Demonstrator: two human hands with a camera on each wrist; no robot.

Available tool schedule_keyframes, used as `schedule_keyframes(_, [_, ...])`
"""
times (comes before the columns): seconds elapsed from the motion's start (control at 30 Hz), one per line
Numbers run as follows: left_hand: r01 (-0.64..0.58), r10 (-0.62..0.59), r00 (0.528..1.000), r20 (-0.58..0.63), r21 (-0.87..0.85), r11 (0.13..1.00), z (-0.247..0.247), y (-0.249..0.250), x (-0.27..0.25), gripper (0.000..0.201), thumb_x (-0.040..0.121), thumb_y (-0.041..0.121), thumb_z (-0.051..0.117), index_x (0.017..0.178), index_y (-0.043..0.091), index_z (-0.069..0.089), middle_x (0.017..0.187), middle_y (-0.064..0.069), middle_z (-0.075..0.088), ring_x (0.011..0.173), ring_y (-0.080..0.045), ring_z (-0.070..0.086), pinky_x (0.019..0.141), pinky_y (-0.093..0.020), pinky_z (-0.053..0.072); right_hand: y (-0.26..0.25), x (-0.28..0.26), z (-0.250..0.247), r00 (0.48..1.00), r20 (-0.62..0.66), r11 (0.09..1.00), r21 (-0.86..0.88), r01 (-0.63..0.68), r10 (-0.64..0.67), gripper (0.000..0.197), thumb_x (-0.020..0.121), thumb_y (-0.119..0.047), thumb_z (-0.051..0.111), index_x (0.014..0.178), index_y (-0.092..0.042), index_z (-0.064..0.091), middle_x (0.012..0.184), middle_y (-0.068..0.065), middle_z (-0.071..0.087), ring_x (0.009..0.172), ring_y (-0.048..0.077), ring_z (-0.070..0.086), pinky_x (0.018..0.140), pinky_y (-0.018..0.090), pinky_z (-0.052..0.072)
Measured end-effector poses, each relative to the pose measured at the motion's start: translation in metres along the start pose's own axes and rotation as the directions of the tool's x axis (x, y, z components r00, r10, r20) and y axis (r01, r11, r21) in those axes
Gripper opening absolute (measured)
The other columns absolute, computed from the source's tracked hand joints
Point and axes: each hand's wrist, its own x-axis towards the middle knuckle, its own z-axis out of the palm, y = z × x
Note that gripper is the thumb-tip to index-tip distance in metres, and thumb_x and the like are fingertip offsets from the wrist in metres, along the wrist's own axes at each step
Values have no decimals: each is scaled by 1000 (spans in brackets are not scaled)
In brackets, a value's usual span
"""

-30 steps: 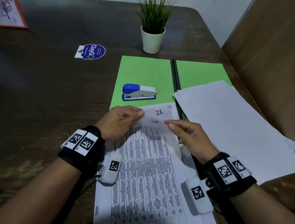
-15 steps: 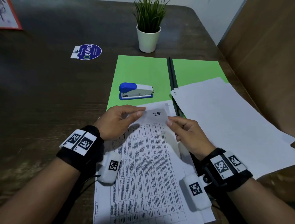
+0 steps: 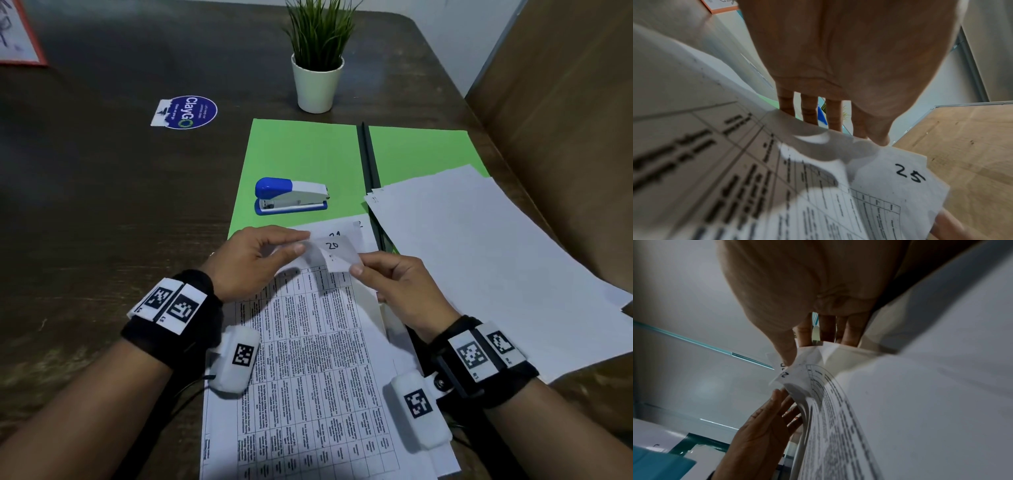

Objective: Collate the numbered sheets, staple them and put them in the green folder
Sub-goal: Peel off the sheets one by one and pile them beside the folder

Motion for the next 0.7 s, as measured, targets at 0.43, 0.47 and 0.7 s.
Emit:
schedule_keyframes(0.43, [-8,8,997,-76,7,1000,2,-2,3,42,77,57,65,106,28,77,113,17,72,109,0,65,103,-40,51,1,0,3,1000,-5,996,-90,-14,14,27,76,-4,81,95,-22,76,95,6,77,88,21,70,88,38,56])
schedule_keyframes(0.47, [-3,3,997,-74,-6,1000,2,-1,2,47,75,61,64,107,29,77,112,17,73,108,-1,65,102,-41,52,0,0,4,1000,2,995,-94,-14,14,26,76,-4,81,95,-22,75,94,6,77,86,20,71,86,37,56])
schedule_keyframes(0.7, [-12,11,997,-76,-16,1000,3,-5,4,37,76,61,69,98,32,77,105,18,73,103,-6,67,97,-46,54,-4,-3,7,999,52,992,-128,2,5,19,75,-20,84,91,-24,75,91,3,77,83,20,73,80,36,56])
